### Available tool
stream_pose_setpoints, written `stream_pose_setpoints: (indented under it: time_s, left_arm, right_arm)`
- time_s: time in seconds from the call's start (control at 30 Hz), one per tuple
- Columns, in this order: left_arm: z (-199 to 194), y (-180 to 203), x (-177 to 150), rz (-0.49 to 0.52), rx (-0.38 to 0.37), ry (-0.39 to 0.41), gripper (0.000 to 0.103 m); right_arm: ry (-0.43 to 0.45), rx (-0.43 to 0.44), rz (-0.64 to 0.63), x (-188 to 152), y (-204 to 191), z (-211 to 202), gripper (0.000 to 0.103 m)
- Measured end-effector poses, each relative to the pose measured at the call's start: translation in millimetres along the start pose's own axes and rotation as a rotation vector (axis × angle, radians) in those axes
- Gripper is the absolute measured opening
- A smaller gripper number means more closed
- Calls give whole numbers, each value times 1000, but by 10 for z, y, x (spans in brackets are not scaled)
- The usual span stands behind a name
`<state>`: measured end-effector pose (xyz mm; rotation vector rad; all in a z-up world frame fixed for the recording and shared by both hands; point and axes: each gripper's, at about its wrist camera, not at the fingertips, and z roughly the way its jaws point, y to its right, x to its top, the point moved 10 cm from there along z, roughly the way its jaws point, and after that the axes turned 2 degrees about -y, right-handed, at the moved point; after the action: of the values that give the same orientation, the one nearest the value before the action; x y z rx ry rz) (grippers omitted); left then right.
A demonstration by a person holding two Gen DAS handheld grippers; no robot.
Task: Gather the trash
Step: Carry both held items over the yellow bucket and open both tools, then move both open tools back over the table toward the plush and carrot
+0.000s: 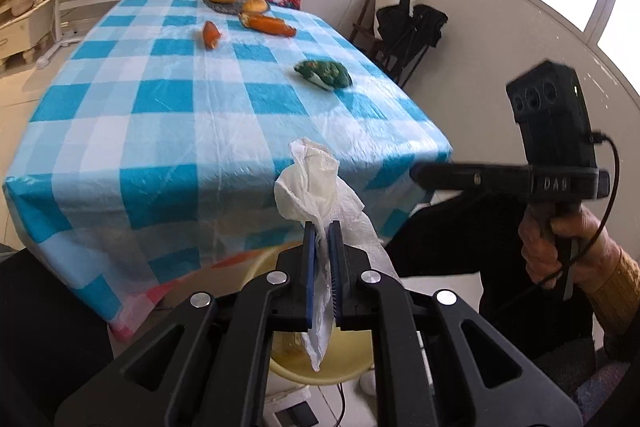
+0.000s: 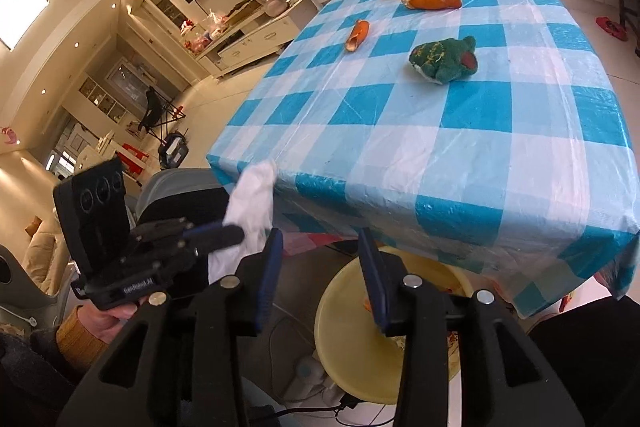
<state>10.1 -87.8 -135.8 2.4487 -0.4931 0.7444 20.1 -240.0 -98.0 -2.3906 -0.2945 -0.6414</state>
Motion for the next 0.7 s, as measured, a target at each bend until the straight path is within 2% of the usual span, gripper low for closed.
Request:
stream_pose_setpoints:
  time_s: [0.07, 0.13, 0.2, 0.23, 0.33, 0.43, 0.7]
  left_arm:
    - [76, 72, -118, 18, -22, -62, 10]
    - [73, 126, -160, 37, -19, -71, 19]
    - [4, 135, -120, 32, -18, -42, 42]
    - [-29, 111, -86, 24, -9, -26, 47]
    - [-143, 13, -8, -19, 5, 25, 50]
    - [-228, -104, 64, -46, 50, 63, 54]
    - [-353, -222, 200, -23, 170, 125, 66]
  right_arm:
    - [22, 4, 17, 35, 31, -33, 40]
    - [42, 3, 30, 64, 60, -61, 40]
    - [61, -1, 36, 95, 79, -79, 41]
    - [70, -5, 39, 106, 81, -89, 42]
    - [95, -15, 50, 132, 109, -118, 47]
    - [109, -21, 55, 151, 121, -124, 47]
    - [109, -58, 34, 160, 117, -83, 48]
